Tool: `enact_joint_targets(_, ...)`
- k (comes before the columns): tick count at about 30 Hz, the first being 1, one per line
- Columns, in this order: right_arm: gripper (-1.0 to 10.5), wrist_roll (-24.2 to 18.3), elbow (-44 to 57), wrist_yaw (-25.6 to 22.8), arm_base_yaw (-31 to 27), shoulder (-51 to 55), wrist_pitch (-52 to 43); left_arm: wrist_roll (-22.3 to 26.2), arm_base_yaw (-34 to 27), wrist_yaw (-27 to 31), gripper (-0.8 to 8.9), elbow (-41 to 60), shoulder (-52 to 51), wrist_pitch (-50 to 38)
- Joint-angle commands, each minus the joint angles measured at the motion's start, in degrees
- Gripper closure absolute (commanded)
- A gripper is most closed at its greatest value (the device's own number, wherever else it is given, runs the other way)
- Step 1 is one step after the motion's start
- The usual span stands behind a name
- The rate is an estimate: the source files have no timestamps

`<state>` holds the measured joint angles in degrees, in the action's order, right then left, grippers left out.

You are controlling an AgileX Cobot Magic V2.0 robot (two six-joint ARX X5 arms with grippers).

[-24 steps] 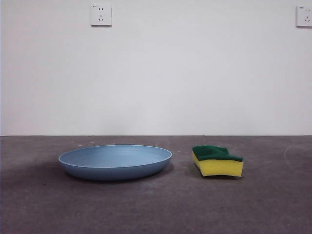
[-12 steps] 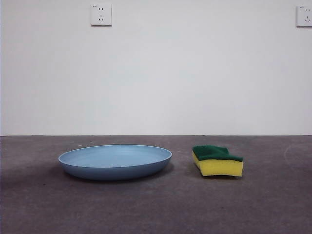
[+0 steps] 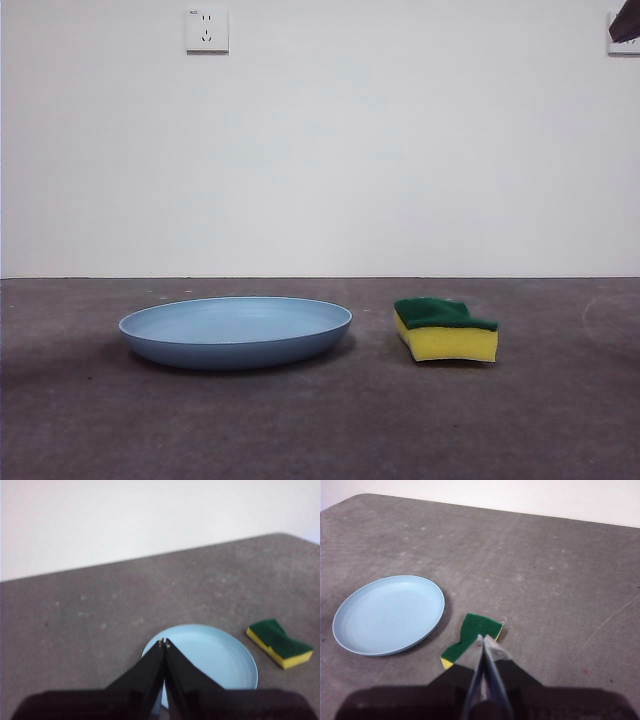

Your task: Pick up the plate,pick up the cloth,clean the plate with the cloth

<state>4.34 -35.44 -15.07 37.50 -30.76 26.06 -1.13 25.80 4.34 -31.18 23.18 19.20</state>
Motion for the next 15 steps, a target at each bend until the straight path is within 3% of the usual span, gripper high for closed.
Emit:
enact_joint_targets(1, 9.5, 0.7, 0.2, -0.4, 0.1, 0.0, 0.2, -0.6, 0.1, 0.0, 8.17, 0.1, -0.1, 1.2)
enact_joint_targets(11, 9.5, 0.7, 0.2, -0.3, 0.1, 0.1, 0.2, -0.5, 0.1, 0.0, 8.17, 0.1, -0.1, 6.5)
enact_joint_targets(15, 9.5, 0.7, 0.2, -0.3, 0.1, 0.0, 0.2, 3.8, -1.0, 0.1, 8.17, 0.1, -1.0, 6.1)
